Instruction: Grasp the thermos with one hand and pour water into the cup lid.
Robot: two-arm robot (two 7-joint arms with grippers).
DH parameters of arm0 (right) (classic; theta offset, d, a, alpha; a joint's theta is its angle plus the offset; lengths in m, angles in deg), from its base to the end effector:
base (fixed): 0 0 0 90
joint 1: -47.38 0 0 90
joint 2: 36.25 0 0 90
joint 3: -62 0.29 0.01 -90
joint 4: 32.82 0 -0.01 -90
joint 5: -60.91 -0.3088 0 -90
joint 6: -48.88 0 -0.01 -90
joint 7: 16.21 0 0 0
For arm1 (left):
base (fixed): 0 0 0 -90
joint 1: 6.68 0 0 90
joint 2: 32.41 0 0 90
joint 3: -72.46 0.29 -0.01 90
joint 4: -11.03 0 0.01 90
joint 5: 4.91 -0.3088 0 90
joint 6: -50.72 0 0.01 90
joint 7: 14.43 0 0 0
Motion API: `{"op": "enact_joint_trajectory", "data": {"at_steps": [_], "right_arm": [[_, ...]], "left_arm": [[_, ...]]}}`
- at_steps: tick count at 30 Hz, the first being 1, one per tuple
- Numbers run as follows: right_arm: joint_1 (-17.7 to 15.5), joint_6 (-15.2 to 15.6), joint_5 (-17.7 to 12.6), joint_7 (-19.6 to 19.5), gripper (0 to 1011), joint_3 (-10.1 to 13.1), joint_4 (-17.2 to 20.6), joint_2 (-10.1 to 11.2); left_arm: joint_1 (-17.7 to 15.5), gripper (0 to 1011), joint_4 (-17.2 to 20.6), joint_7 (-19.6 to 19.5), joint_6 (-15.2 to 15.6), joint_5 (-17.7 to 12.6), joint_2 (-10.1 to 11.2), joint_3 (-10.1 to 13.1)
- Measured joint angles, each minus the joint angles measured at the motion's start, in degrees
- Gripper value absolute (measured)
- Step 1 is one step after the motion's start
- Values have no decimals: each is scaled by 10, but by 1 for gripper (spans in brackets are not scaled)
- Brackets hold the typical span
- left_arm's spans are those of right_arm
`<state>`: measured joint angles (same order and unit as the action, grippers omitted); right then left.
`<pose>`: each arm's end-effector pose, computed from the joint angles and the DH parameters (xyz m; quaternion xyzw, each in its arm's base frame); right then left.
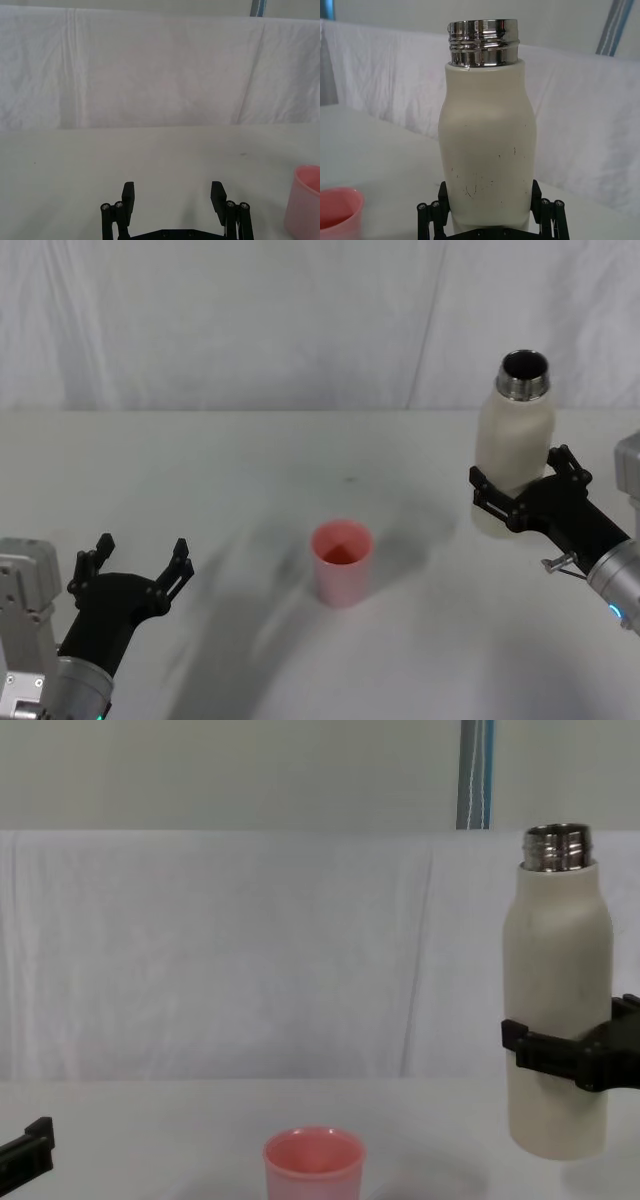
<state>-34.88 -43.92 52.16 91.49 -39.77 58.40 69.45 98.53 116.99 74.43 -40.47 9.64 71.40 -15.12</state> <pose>0.3595 -0.0147 -0.2538 -0.0042 -0.1020 -0.5033 0.8581 0.2530 0.0375 -0.2852 -0.0175 0.0064 0.6615 0.7497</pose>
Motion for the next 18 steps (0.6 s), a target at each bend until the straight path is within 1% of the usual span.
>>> {"op": "enact_joint_trajectory", "data": {"at_steps": [7, 13, 18], "right_arm": [[-2, 12, -31, -6, 951, 5, -7, -9], [4, 18, -40, -7, 951, 2, -15, -11], [19, 28, -51, -4, 951, -5, -31, -11]], "left_arm": [[0, 1001, 0, 0, 0, 0, 0, 0], [0, 1001, 0, 0, 0, 0, 0, 0], [0, 1001, 0, 0, 0, 0, 0, 0]]}}
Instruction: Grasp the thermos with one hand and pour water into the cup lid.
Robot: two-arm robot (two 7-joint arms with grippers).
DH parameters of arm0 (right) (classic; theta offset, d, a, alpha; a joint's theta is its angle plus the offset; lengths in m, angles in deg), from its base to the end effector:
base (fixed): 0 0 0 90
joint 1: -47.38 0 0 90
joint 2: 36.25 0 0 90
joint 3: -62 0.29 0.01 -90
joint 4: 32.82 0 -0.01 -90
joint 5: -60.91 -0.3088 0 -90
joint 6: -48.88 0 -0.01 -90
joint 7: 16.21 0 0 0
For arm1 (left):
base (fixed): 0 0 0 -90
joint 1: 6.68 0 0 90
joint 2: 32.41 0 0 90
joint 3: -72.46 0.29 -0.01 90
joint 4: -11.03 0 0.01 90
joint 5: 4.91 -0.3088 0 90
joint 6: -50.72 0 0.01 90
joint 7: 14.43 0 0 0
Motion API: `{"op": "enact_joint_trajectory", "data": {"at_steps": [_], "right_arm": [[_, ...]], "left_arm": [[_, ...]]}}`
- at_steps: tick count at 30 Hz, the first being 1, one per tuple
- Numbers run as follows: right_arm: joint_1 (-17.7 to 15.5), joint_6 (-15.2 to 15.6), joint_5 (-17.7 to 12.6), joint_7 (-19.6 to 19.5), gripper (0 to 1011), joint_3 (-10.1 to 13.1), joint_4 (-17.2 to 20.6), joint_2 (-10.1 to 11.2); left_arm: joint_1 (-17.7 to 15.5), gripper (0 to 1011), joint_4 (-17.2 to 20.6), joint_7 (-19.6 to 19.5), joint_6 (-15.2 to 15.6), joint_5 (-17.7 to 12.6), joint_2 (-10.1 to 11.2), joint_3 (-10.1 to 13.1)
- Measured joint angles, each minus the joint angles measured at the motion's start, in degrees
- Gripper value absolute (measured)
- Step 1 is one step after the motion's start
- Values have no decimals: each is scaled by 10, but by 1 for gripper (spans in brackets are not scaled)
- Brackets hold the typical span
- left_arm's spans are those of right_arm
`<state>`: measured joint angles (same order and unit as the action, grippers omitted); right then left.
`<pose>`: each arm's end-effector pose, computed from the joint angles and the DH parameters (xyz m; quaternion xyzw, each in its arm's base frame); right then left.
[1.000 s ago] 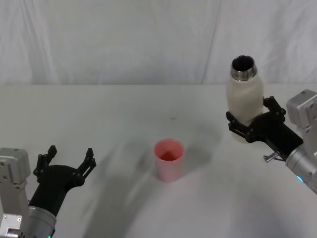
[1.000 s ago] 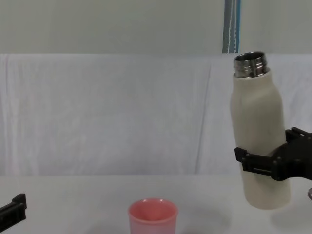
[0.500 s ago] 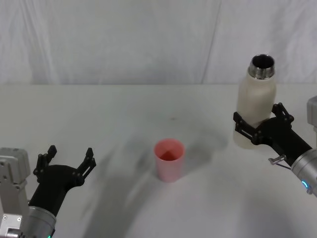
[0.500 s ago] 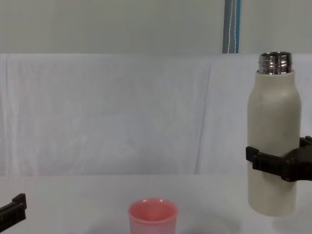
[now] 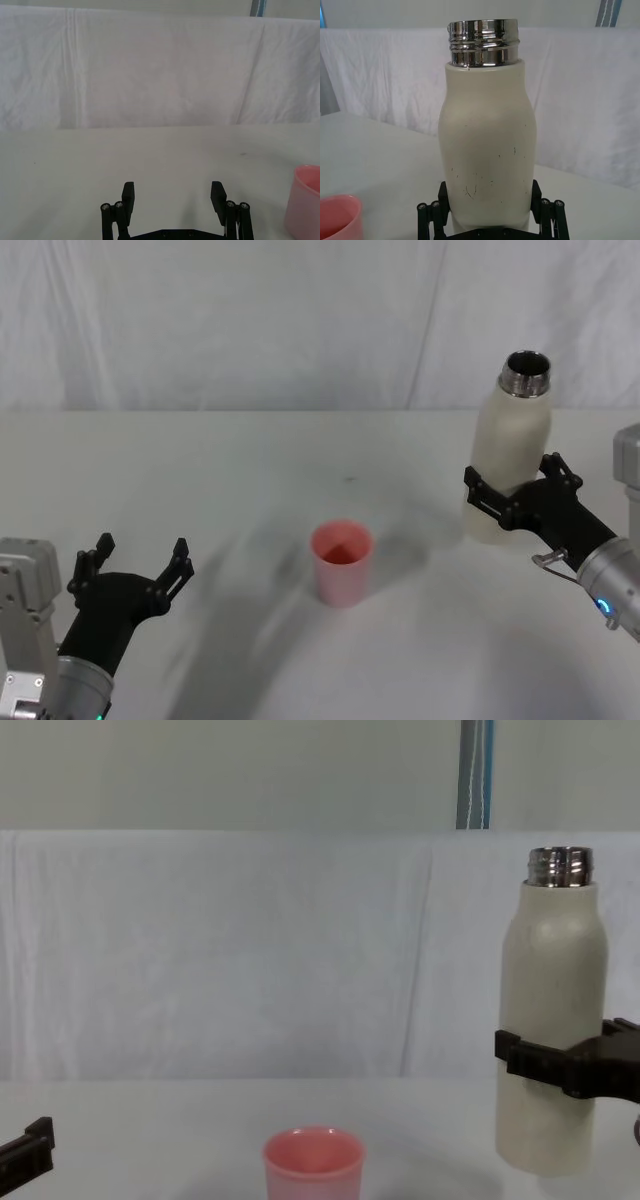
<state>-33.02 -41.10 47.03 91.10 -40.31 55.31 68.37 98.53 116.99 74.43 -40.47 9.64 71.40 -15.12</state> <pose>0.3693 -0.0106 -0.2601 0.0110 -0.0428 -0.5095 0.8593 0.2530 0.0375 -0.2852 -0.0175 0.0064 0.6615 0.7497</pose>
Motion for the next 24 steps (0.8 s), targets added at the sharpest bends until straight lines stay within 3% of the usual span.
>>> {"op": "enact_joint_trajectory", "data": {"at_steps": [14, 24], "right_arm": [[23, 17, -34, 3, 951, -5, -22, -6], [31, 29, -40, 2, 951, -13, -25, 1]], "left_arm": [[0, 1001, 0, 0, 0, 0, 0, 0], [0, 1001, 0, 0, 0, 0, 0, 0]]}}
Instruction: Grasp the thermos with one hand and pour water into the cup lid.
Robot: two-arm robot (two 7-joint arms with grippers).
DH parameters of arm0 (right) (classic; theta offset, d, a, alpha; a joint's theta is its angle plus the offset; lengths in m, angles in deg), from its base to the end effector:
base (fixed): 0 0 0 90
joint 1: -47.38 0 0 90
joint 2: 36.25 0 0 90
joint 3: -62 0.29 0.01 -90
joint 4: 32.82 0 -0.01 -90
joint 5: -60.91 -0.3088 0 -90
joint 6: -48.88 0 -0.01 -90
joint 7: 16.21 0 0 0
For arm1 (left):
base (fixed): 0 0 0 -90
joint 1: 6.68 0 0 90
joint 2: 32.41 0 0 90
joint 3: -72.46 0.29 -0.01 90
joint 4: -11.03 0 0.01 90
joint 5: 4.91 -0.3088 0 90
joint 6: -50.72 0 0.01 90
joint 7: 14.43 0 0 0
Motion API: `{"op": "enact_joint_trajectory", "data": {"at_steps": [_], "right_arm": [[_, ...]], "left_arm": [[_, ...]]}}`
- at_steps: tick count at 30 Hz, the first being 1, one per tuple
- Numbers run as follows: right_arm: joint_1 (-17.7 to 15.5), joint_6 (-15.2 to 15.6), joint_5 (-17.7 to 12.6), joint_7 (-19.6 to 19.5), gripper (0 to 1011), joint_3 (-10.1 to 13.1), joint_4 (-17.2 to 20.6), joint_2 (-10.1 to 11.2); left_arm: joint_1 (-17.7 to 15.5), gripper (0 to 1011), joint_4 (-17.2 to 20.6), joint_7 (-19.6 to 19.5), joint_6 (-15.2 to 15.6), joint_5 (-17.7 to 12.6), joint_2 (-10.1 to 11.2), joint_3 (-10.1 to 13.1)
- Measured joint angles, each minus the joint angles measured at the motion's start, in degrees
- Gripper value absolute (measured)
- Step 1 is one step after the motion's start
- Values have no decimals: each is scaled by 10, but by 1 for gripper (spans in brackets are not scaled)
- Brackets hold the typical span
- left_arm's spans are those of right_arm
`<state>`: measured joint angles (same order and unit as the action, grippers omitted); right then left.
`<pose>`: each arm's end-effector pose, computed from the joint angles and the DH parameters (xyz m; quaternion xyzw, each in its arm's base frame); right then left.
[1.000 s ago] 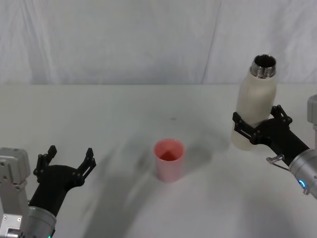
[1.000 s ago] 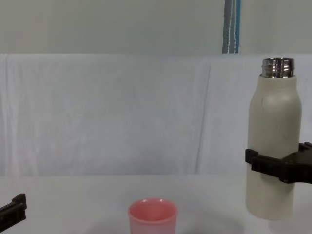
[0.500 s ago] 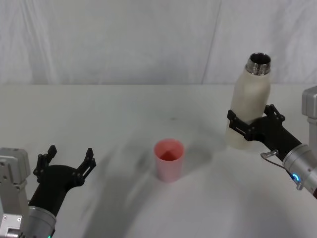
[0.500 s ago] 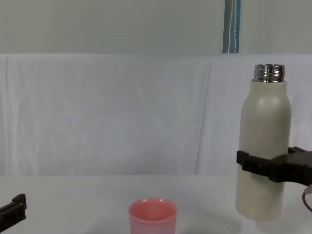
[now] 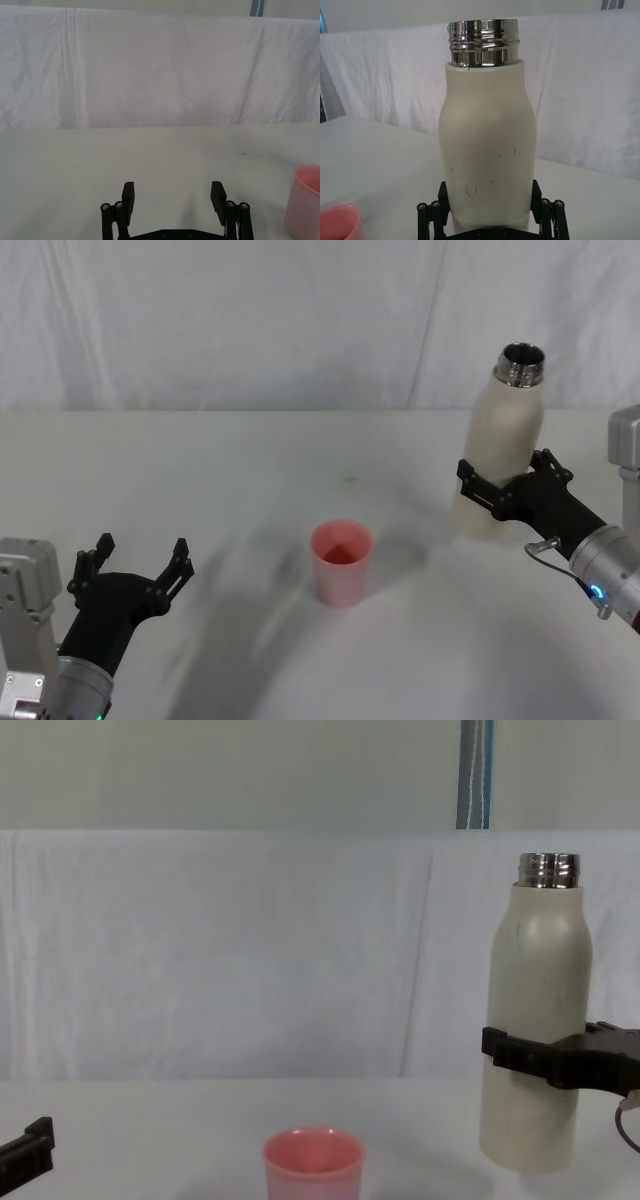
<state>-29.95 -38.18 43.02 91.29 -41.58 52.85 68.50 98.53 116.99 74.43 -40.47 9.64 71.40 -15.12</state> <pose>0.3833 -0.0082 -0.2556 0.0159 -0.0072 -0.5033 0.8639 0.2530 0.0375 -0.2852 -0.0175 0.0064 0.6615 0.7497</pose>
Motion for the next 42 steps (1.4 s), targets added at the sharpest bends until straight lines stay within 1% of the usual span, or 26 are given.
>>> {"op": "enact_joint_trajectory", "data": {"at_steps": [7, 11, 21, 24, 42], "right_arm": [[5, 6, 2, -2, 951, -7, -4, 8], [11, 6, 9, -2, 951, -12, -10, 11], [32, -7, 25, 3, 951, -24, -41, 14], [44, -15, 34, 7, 951, -31, -59, 13], [70, -38, 46, 15, 951, -38, -106, -1]], "left_arm": [[0, 1001, 0, 0, 0, 0, 0, 0], [0, 1001, 0, 0, 0, 0, 0, 0], [0, 1001, 0, 0, 0, 0, 0, 0], [0, 1001, 0, 0, 0, 0, 0, 0], [0, 1001, 0, 0, 0, 0, 0, 0]]}}
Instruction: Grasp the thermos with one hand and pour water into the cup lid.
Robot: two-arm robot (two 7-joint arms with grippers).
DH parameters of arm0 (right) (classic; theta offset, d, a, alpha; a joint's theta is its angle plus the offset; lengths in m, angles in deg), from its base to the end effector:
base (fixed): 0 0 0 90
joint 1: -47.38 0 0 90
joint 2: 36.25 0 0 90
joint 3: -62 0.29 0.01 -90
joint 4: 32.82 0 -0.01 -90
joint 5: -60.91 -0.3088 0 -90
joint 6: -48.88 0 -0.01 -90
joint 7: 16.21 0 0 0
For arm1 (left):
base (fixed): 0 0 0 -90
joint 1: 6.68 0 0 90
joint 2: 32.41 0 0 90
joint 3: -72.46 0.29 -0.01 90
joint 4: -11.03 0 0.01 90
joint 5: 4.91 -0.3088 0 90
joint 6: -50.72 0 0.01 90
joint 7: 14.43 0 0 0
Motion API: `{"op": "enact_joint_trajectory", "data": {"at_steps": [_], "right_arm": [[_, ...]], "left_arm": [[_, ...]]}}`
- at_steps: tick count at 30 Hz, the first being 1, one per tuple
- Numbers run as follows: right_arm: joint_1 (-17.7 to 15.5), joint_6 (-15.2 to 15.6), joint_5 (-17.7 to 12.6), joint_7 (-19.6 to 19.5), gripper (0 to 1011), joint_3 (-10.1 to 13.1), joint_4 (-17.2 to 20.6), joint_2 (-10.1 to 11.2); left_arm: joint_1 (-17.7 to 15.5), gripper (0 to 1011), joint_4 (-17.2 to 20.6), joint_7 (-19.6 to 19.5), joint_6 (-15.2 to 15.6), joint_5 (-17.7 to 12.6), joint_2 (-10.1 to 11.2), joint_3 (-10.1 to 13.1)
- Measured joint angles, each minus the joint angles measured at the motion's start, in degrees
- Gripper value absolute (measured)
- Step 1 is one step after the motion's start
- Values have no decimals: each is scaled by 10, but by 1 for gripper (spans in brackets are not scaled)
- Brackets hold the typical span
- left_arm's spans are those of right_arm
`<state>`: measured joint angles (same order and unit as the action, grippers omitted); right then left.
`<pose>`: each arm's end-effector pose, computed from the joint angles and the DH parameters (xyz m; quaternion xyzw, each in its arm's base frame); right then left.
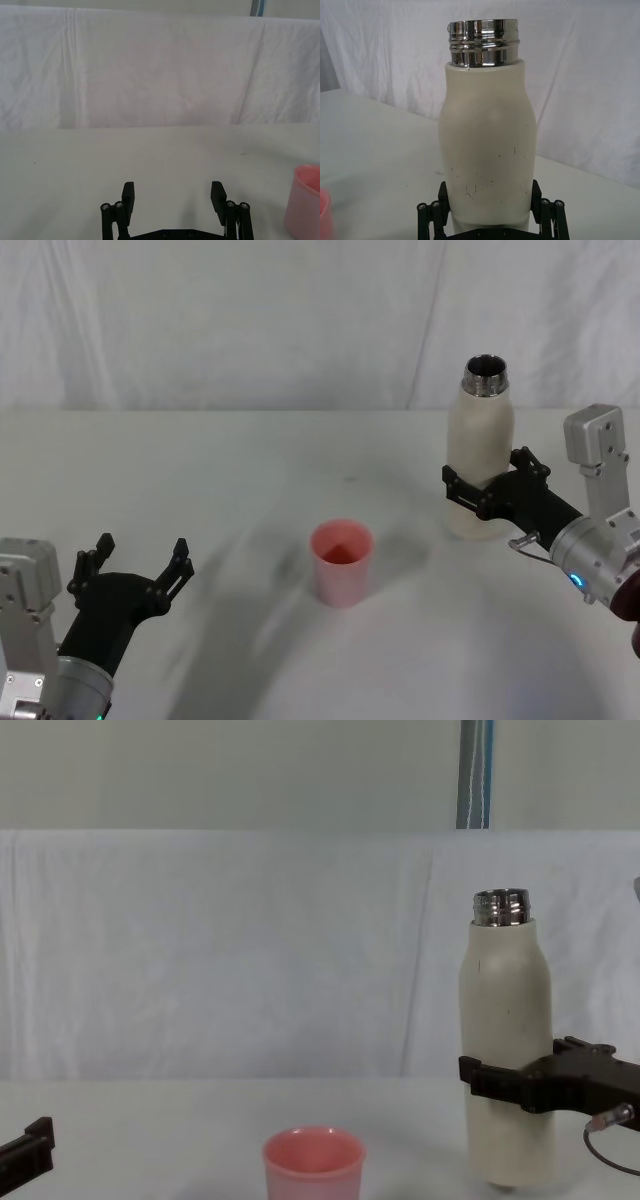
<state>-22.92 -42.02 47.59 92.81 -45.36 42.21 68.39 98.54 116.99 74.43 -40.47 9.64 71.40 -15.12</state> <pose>0.4160 -0.0055 -0.2687 -0.0303 -0.0421 -0.4889 0.8708 0.2529 0.0375 -0.2852 -0.0174 0.0065 0.6615 0.7497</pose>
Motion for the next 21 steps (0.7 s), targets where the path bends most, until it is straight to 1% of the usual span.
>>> {"op": "enact_joint_trajectory", "data": {"at_steps": [11, 21], "right_arm": [[17, -11, -13, 2, 951, 8, -30, -16], [23, -14, -16, 1, 951, 10, -49, -23]], "left_arm": [[0, 1001, 0, 0, 0, 0, 0, 0], [0, 1001, 0, 0, 0, 0, 0, 0]]}}
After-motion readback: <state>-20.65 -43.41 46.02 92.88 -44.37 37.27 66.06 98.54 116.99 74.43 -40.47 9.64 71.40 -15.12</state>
